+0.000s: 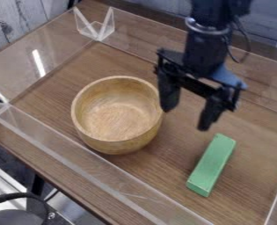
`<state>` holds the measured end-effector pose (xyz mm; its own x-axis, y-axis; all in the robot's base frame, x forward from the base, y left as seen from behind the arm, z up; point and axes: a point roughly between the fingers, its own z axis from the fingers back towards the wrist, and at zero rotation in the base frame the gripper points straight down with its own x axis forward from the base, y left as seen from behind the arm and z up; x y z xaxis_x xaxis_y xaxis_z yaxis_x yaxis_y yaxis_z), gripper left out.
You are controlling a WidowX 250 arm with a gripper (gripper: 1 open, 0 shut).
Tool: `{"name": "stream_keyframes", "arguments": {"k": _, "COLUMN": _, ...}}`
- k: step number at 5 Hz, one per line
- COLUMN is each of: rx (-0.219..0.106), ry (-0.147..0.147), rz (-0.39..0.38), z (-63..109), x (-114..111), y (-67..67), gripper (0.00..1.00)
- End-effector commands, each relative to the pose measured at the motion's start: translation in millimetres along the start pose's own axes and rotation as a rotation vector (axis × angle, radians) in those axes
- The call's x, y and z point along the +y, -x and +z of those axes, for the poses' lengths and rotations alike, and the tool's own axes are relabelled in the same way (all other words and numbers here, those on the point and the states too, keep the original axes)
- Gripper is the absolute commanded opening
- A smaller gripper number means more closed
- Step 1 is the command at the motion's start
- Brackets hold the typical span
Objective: Put the green block in the brown bowl
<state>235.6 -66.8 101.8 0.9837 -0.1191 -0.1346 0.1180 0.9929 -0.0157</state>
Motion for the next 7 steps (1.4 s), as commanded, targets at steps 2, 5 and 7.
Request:
{"name": "stream_keyframes", "arguments": {"k": 2, "rx": -0.075, "ry": 0.016, "rz": -0.031, "z": 0.4, "x": -38, "y": 2.9, "gripper": 1.00}}
{"name": "stream_keyframes", "arguments": {"k": 5, "rx": -0.079, "ry": 0.033, "rz": -0.024, "z": -22.4, "x": -47, "y": 1.7, "gripper": 1.00}}
{"name": "stream_keyframes", "arguments": {"k": 7, "rx": -0.083, "ry": 0.049, "rz": -0.003, "z": -37.8, "x": -43, "y": -0.9, "gripper": 1.00}}
